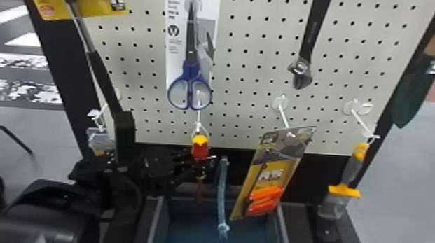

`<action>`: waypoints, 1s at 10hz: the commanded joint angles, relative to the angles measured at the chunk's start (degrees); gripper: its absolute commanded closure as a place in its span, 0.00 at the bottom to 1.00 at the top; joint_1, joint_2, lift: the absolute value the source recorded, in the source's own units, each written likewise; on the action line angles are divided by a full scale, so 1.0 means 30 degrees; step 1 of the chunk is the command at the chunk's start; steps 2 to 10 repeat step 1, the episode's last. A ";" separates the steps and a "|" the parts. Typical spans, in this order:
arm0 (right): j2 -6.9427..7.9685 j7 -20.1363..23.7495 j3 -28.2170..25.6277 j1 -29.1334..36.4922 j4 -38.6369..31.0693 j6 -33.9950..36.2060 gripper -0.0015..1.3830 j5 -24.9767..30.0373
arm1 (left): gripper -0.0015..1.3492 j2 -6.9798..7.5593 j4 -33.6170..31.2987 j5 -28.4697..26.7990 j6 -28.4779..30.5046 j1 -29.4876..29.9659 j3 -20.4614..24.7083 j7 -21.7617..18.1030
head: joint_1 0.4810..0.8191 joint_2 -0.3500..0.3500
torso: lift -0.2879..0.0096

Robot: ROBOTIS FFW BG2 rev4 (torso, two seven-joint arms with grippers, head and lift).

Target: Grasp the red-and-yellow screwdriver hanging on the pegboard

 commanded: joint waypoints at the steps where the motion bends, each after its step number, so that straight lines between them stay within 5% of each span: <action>1: 0.0002 -0.0021 0.0000 0.0001 0.0000 0.0000 0.14 0.0011 | 0.77 0.0000 0.0000 0.0000 0.0000 0.0037 0.0000 0.0011 | 0.20 0.50 | 0.63; 10: 0.0002 -0.0021 0.0000 0.0001 0.0000 0.0000 0.14 0.0011 | 0.77 0.0000 0.0000 0.0000 0.0000 0.0037 0.0000 0.0011 | 0.20 0.50 | 0.63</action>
